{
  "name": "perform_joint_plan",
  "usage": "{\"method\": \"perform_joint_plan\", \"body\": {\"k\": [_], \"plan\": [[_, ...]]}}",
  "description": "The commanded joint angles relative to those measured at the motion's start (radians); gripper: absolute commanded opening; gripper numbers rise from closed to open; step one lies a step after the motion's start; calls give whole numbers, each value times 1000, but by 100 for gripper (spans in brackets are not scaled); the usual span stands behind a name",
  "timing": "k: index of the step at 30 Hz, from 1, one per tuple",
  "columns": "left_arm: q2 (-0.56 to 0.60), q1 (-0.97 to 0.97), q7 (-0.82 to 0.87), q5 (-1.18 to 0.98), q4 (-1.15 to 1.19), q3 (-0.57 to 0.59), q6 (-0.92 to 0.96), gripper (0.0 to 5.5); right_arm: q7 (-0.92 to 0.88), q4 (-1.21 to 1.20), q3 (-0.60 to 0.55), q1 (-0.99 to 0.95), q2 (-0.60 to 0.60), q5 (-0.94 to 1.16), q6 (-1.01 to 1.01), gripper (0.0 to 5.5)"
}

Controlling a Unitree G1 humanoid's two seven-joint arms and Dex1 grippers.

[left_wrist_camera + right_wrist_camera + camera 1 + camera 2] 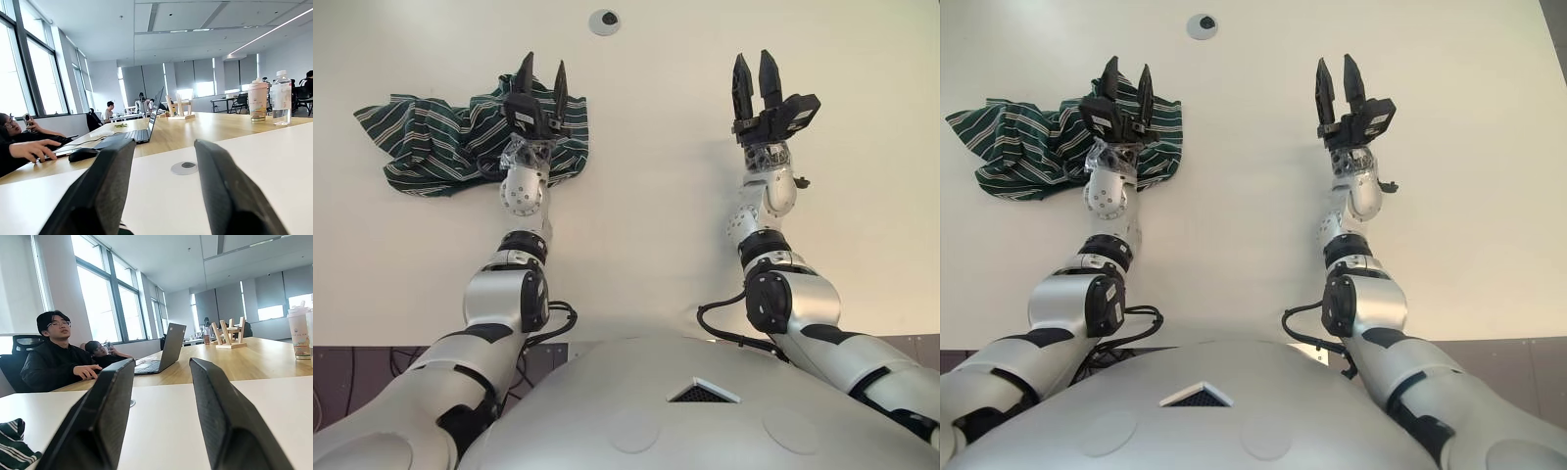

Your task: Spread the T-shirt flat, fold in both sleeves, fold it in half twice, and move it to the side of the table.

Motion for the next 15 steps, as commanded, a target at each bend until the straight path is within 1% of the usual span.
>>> {"method": "perform_joint_plan", "body": {"k": [1, 14, 15], "plan": [[-6, 27, 2, 7, 12, -8, -7, 219, 25, 7, -7, 56, 31, 18, 19, 202], [8, 27, 100, 56, 14, -21, 4, 219, 30, -8, 6, 69, 35, 4, 10, 202], [9, 28, 103, 58, 14, -22, 4, 222, 32, -9, 6, 70, 36, 6, 11, 224]]}}
